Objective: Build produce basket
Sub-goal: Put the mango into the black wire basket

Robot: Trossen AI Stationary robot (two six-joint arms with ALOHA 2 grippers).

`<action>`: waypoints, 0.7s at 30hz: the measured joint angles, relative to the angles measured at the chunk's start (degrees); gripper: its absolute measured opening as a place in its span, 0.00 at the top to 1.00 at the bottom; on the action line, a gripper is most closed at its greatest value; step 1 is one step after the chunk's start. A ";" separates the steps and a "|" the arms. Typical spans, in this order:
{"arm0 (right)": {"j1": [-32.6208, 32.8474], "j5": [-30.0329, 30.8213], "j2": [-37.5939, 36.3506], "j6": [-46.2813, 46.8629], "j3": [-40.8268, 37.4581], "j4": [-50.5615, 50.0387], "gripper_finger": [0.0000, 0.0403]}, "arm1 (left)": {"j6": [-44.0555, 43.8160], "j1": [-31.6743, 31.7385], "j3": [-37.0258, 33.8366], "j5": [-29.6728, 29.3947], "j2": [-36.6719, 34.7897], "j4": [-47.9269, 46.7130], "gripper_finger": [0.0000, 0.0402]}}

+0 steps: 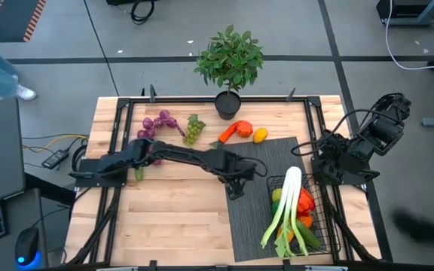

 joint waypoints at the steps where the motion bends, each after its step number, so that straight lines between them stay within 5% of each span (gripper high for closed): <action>1: 0.00 0.00 0.00 0.45 0.00 0.01 0.09 | 0.00 0.09 -0.01 -0.09 0.67 0.04 0.29; 21: 0.00 -3.50 -0.02 5.09 0.00 0.01 0.09 | 9.13 2.66 0.03 -0.92 7.28 6.57 0.29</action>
